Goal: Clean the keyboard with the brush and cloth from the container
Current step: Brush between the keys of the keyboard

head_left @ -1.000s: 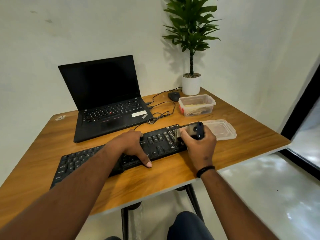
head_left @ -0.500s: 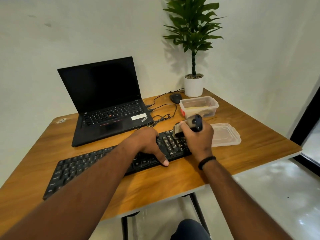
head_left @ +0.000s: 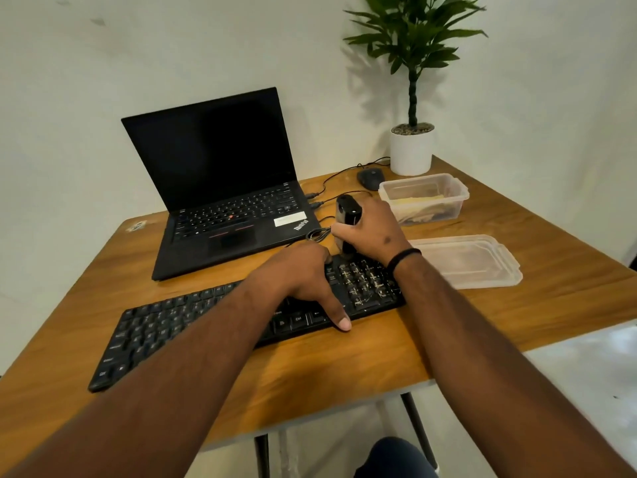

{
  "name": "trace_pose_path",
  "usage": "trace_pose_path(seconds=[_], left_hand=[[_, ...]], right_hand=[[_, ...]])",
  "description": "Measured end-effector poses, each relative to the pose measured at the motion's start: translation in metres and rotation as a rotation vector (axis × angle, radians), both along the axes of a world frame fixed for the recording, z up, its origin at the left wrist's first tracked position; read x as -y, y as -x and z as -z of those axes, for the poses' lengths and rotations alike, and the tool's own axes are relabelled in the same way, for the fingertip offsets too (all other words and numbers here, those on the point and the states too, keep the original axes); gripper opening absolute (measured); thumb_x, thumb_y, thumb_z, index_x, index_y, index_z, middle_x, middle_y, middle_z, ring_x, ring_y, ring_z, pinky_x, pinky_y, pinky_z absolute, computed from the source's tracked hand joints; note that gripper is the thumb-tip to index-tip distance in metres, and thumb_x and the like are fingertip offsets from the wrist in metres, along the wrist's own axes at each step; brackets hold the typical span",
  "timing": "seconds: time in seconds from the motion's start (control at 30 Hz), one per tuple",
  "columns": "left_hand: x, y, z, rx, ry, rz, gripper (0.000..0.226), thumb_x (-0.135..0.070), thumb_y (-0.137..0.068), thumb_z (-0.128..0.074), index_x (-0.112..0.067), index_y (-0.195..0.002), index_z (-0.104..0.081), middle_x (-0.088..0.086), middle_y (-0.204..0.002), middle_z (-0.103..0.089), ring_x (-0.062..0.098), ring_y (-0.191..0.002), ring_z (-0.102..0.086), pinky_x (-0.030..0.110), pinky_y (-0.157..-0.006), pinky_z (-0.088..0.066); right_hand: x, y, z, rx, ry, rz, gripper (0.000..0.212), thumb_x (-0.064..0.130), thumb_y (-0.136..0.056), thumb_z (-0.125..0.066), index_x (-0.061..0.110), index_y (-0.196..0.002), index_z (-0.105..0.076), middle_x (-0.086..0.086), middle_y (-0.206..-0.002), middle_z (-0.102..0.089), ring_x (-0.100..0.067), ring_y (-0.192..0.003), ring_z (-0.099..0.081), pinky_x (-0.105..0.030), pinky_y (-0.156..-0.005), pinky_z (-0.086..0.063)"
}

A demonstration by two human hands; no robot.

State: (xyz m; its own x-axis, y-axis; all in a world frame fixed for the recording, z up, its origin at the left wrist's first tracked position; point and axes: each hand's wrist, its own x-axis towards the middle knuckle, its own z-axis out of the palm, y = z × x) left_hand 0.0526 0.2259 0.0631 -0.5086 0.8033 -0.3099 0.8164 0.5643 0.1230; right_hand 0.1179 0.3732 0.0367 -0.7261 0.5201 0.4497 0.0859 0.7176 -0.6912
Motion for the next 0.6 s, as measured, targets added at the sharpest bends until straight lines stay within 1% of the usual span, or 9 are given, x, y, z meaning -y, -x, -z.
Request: trace_pose_path(seconds=[0.07,0.13,0.2,0.27,0.33,0.4,0.43,0.53,0.6], left_hand=[[-0.001,0.000,0.000,-0.014,0.006,0.006,0.123,-0.073,-0.033,-0.090,-0.016,-0.136,-0.052,-0.001,-0.132,-0.056,0.022,-0.112,-0.057,0.045,-0.094,-0.054],[-0.002,0.000,0.000,-0.011,0.003,0.001,0.121,-0.072,-0.034,-0.091,-0.016,-0.134,-0.053,-0.001,-0.130,-0.057,0.022,-0.112,-0.057,0.044,-0.094,-0.054],[-0.003,0.000,0.000,0.000,-0.004,-0.008,0.119,-0.070,-0.035,-0.092,-0.016,-0.134,-0.053,-0.001,-0.128,-0.059,0.021,-0.110,-0.058,0.044,-0.094,-0.055],[-0.003,0.001,-0.001,0.005,0.000,-0.015,0.118,-0.071,-0.034,-0.091,-0.016,-0.132,-0.054,-0.001,-0.126,-0.060,0.021,-0.109,-0.059,0.044,-0.093,-0.055],[-0.003,0.001,-0.001,0.005,0.006,-0.015,0.118,-0.072,-0.033,-0.091,-0.017,-0.131,-0.055,-0.002,-0.124,-0.061,0.021,-0.107,-0.059,0.043,-0.093,-0.055],[-0.003,0.001,0.000,0.006,0.005,-0.017,0.119,-0.073,-0.031,-0.090,-0.017,-0.131,-0.055,-0.003,-0.123,-0.060,0.020,-0.106,-0.059,0.043,-0.092,-0.055],[-0.003,0.001,0.000,0.008,0.001,-0.020,0.119,-0.073,-0.031,-0.090,-0.017,-0.130,-0.055,-0.003,-0.122,-0.060,0.020,-0.106,-0.059,0.044,-0.092,-0.055],[-0.002,0.001,-0.001,0.010,-0.002,-0.027,0.124,-0.074,-0.030,-0.089,-0.018,-0.134,-0.053,-0.003,-0.127,-0.059,0.021,-0.109,-0.058,0.044,-0.094,-0.054],[-0.001,0.001,-0.001,0.009,-0.001,-0.029,0.127,-0.074,-0.029,-0.089,-0.019,-0.137,-0.051,-0.003,-0.129,-0.056,0.021,-0.112,-0.056,0.044,-0.095,-0.053]], right_hand=[[-0.002,-0.002,0.000,-0.060,-0.008,0.040,0.025,0.022,-0.076,-0.071,0.005,-0.065,-0.057,-0.008,-0.061,-0.057,-0.022,-0.058,-0.050,-0.035,-0.056,-0.044],[-0.005,-0.008,0.001,-0.108,0.087,0.023,0.025,0.020,-0.077,-0.072,0.001,-0.067,-0.059,-0.013,-0.065,-0.061,-0.018,-0.059,-0.051,-0.032,-0.057,-0.046],[-0.007,-0.012,0.002,-0.056,0.110,-0.008,0.026,0.020,-0.077,-0.074,0.004,-0.065,-0.057,-0.008,-0.061,-0.056,-0.012,-0.057,-0.047,-0.027,-0.054,-0.041],[-0.006,-0.012,0.005,-0.004,0.045,0.045,0.028,0.024,-0.078,-0.073,0.015,-0.061,-0.053,0.002,-0.058,-0.052,-0.009,-0.053,-0.045,-0.025,-0.051,-0.037],[-0.005,-0.012,0.005,-0.050,0.031,0.118,0.033,0.025,-0.078,-0.071,0.020,-0.057,-0.047,0.005,-0.055,-0.049,-0.007,-0.051,-0.043,-0.023,-0.049,-0.035],[-0.006,-0.013,0.006,-0.102,0.080,0.116,0.032,0.023,-0.078,-0.071,0.020,-0.057,-0.048,0.006,-0.055,-0.050,-0.004,-0.051,-0.043,-0.017,-0.048,-0.034],[-0.007,-0.014,0.006,-0.094,0.095,0.096,0.031,0.023,-0.079,-0.072,0.019,-0.058,-0.049,0.005,-0.057,-0.051,-0.005,-0.052,-0.043,-0.017,-0.048,-0.035],[-0.007,-0.015,0.007,-0.037,0.030,0.130,0.029,0.026,-0.080,-0.071,0.015,-0.061,-0.052,0.003,-0.058,-0.052,-0.009,-0.054,-0.045,-0.024,-0.052,-0.035],[-0.010,-0.017,0.006,-0.099,0.035,0.187,0.024,0.028,-0.081,-0.071,0.014,-0.067,-0.058,0.002,-0.064,-0.057,-0.011,-0.060,-0.051,-0.021,-0.055,-0.039]])
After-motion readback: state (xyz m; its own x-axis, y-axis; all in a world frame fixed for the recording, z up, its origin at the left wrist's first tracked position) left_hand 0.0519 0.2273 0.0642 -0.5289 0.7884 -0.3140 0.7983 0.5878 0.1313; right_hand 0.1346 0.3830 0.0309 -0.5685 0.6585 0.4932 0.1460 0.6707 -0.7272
